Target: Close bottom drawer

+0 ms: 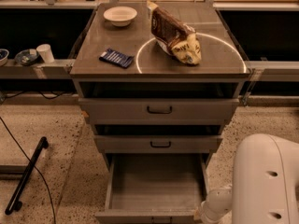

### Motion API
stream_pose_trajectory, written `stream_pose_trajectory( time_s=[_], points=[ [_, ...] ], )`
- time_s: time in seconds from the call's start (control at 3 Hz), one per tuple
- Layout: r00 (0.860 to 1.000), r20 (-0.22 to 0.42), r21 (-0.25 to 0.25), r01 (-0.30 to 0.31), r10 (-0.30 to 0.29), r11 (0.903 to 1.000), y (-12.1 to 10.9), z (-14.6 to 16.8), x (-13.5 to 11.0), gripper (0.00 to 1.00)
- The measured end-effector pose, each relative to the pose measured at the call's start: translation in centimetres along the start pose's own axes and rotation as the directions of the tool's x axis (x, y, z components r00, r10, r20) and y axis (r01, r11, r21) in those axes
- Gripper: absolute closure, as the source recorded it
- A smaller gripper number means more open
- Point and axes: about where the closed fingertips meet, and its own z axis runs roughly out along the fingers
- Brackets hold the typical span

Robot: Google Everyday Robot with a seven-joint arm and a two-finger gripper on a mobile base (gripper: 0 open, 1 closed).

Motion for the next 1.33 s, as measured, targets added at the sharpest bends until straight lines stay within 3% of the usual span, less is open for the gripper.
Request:
stream_pose_trajectory(
  time_s=[0.33, 1.0, 1.33],
  points=[
    [1.000, 0.000, 0.000, 0.000, 0.000, 1.0000, 0.0, 0.0, 0.0, 0.00],
    [1.000, 0.022, -0.006, -0.010, 0.010, 0.9999, 0.3, 0.3, 0.1, 0.00],
    [0.983, 0.158, 0.010, -0.099, 0.096, 0.9950, -0.1, 1.1, 0.1, 0.26]
  ],
)
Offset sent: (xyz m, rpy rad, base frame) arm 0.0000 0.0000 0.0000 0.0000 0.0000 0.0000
